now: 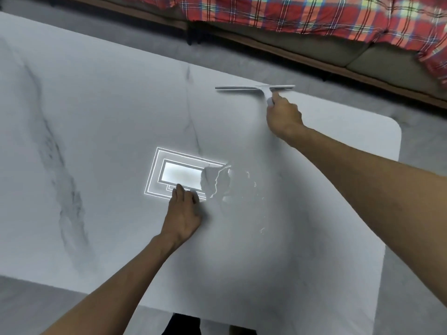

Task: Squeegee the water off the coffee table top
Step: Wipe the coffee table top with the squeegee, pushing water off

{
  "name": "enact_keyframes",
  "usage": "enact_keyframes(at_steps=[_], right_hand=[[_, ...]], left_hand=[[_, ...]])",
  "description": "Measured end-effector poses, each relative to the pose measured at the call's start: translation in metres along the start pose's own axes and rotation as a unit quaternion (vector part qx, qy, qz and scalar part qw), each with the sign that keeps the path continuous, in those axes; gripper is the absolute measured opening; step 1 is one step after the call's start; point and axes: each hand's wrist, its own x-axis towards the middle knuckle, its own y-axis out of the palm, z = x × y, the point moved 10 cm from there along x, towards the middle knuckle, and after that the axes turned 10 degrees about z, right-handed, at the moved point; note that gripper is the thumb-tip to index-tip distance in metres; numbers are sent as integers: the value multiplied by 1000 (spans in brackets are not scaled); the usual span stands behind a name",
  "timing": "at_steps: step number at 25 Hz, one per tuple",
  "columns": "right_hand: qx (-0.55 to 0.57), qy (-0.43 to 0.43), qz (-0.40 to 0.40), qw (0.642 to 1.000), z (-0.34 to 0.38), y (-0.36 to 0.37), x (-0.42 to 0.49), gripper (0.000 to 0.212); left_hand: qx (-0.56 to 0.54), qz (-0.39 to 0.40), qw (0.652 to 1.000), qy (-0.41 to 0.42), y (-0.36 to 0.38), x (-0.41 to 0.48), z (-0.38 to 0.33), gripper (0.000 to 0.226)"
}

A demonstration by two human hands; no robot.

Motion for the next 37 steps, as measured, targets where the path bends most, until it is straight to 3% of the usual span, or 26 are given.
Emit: enact_keyframes(at_steps=[5, 10, 16, 20, 26, 30, 32, 37], right_hand=[[-113, -127, 31, 985, 24, 58, -44, 54], [-197, -208, 91, 954, -49, 84, -114, 54], [-265, -149, 117, 945, -157, 59, -158, 53], [-300, -118, 128, 938, -181, 31, -171, 52], [-140, -103, 42, 984, -80, -7, -82, 42], [-41, -34, -8, 999, -17, -6, -4, 37], [-44, -38, -14, 998, 8, 8, 8, 38], [-139, -178, 28, 974, 22, 72, -50, 49]], left_hand=[[-4, 2, 1000, -9, 5, -10, 14, 35], [17, 18, 1000, -18, 17, -17, 2, 35], [11, 36, 999, -12, 31, -22, -24, 35], [-4, 34, 999, 4, 29, -26, -34, 32], [-61, -85, 994, -26, -4, -34, -12, 24], [-72, -87, 993, -29, -8, -26, 11, 25], [-76, -79, 993, -37, -4, -24, 23, 28], [-82, -73, 993, -50, 6, -37, 32, 28]])
